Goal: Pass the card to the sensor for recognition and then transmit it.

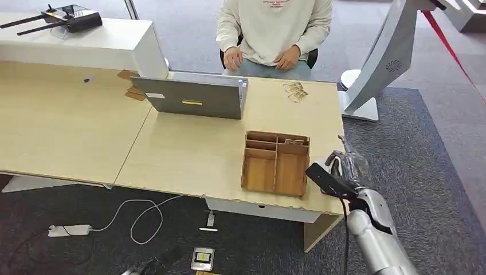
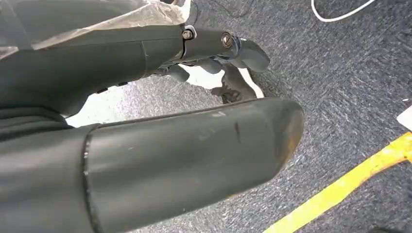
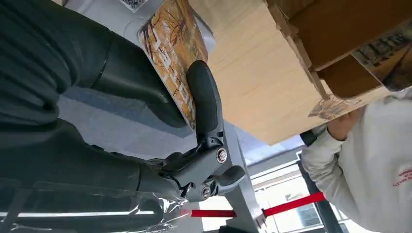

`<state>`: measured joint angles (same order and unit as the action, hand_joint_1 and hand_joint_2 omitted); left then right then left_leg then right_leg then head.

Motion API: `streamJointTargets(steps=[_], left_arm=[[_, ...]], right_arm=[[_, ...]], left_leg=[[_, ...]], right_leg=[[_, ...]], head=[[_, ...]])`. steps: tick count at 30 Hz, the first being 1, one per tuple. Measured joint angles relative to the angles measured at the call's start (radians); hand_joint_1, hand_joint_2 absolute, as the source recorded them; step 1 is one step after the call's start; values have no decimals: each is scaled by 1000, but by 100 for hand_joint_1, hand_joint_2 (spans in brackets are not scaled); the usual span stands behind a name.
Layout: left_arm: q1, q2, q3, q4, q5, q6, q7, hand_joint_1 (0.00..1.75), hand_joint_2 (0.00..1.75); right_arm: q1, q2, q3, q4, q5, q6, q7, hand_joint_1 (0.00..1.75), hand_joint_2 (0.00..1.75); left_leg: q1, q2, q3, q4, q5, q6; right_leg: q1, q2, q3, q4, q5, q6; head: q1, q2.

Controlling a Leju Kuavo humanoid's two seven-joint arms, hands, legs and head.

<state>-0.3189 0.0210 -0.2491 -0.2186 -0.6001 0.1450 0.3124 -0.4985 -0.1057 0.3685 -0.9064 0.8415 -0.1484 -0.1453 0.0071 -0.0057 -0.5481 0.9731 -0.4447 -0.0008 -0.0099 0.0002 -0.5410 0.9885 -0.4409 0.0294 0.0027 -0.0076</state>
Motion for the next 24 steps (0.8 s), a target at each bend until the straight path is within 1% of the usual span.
streamJointTargets(steps=[9, 11, 13, 18, 24], left_arm=[[0, 0, 0, 0, 0, 0, 0, 0, 0], [0, 0, 0, 0, 5, 1, 0, 0, 0], [0, 0, 0, 0, 10, 3, 1, 0, 0], [7, 0, 0, 0, 16, 11, 1, 0, 0], [14, 2, 0, 0, 27, 17, -2, 0, 0]], right_arm=[[-1, 2, 11, 24, 2, -1, 0, 175, 175], [-4, 2, 13, 35, 2, -7, 17, 175, 175], [-15, 2, 14, 67, 1, -24, 27, 175, 175], [-36, -15, 13, 153, -21, -84, 18, 175, 175], [-56, -37, 12, 214, -34, -85, 3, 175, 175]], left_leg=[[0, 0, 0, 0, 0, 0], [0, 0, 0, 0, 0, 0], [0, 0, 0, 0, 0, 0], [0, 0, 0, 0, 0, 0], [0, 0, 0, 0, 0, 0]], right_leg=[[0, 0, 0, 0, 0, 0], [0, 0, 0, 0, 0, 0], [0, 0, 0, 0, 0, 0], [0, 0, 0, 0, 0, 0], [0, 0, 0, 0, 0, 0]], head=[[0, 0], [0, 0], [0, 0], [0, 0], [0, 0]])
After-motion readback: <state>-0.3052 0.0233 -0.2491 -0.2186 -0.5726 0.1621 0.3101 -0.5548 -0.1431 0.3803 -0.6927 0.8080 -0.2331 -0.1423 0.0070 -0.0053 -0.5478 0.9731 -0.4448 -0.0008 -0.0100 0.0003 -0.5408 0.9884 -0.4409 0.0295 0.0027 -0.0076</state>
